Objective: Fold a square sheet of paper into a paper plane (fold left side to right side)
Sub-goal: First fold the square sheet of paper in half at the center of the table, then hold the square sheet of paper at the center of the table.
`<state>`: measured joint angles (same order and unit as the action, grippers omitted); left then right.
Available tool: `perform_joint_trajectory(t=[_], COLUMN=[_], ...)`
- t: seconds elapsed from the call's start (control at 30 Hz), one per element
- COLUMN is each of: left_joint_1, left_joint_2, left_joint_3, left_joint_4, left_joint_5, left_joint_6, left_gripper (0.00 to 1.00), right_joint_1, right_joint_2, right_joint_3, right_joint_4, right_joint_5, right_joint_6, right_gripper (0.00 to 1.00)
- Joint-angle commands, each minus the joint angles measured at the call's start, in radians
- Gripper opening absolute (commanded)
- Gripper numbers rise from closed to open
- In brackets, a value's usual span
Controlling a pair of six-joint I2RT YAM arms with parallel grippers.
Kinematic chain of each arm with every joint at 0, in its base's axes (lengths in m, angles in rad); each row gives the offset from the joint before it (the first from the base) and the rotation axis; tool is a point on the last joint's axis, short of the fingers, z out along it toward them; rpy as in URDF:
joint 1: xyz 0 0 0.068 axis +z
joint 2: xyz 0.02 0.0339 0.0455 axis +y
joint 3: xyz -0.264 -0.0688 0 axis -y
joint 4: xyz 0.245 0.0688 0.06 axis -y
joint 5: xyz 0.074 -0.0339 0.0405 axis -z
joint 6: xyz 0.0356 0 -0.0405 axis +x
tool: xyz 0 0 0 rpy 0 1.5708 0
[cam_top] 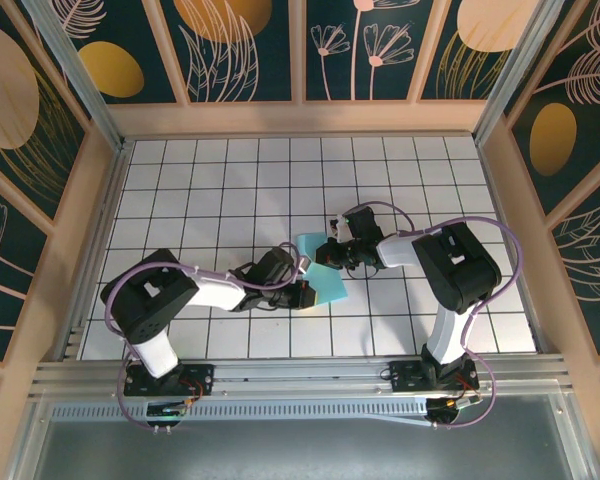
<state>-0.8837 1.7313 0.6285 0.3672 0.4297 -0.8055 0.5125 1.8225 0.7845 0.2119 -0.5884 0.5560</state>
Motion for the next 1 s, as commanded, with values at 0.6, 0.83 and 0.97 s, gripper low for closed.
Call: perform_joint_trajectory(t=[0.6,0.83,0.97], left_joint_1=[0.173,0.177,0.175], left_joint_2=[-0.181,-0.01,0.077], left_joint_3=[0.052,0.175,0.213], left_joint_4=[-0.18,-0.163,-0.135], left_joint_5=[0.042,0.048,0.071], left_joint_6=[-0.024,-0.005,-0.011], left_gripper=[0.0,0.0,0.0], right_joint_1=[0.017,0.021,0.023], right_joint_2=[0.033,0.036,0.038], right_joint_3=[-0.056,-0.056,-0.05], right_joint_4=[-0.058,-0.059,-0.061], right_joint_5=[0.053,0.053,0.052], right_joint_6=[0.005,0.007,0.007], right_gripper=[0.0,0.0,0.0])
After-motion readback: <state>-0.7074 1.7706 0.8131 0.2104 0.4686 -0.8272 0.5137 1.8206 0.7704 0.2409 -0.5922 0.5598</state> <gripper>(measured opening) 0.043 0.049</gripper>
